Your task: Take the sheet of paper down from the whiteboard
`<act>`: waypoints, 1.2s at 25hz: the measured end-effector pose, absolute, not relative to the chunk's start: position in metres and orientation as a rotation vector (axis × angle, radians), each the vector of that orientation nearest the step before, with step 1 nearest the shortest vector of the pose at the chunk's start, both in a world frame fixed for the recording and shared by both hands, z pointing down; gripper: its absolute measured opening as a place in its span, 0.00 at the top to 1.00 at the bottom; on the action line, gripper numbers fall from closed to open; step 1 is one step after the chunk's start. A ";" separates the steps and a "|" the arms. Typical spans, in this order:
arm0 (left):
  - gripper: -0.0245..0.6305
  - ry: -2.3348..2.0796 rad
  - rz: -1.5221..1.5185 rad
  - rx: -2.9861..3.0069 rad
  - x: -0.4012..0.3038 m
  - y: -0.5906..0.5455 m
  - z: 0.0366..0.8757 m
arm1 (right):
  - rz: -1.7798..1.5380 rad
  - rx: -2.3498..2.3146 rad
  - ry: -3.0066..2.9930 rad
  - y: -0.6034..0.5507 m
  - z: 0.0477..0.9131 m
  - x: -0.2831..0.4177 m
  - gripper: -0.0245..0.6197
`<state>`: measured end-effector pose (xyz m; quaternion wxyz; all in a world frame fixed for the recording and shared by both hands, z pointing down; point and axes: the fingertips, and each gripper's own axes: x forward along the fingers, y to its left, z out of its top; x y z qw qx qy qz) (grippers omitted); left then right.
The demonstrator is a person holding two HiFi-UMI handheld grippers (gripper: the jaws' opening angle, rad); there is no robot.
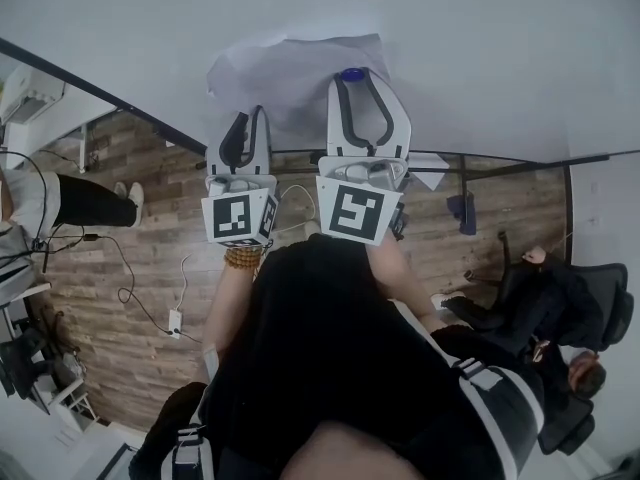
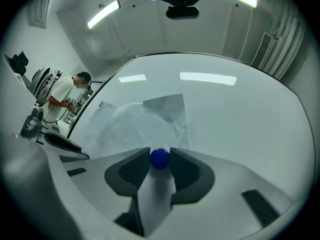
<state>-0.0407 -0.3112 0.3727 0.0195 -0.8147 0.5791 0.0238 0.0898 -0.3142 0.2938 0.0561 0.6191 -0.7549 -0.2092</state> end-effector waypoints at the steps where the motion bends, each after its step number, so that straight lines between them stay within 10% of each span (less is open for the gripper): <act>1: 0.87 1.798 0.076 -2.525 -0.040 -0.312 0.371 | -0.639 1.876 -2.289 -0.314 0.293 0.090 0.77; 30: 0.93 1.995 0.100 -2.540 -0.043 -0.324 0.365 | -0.656 1.821 -2.305 -0.313 0.290 0.089 0.77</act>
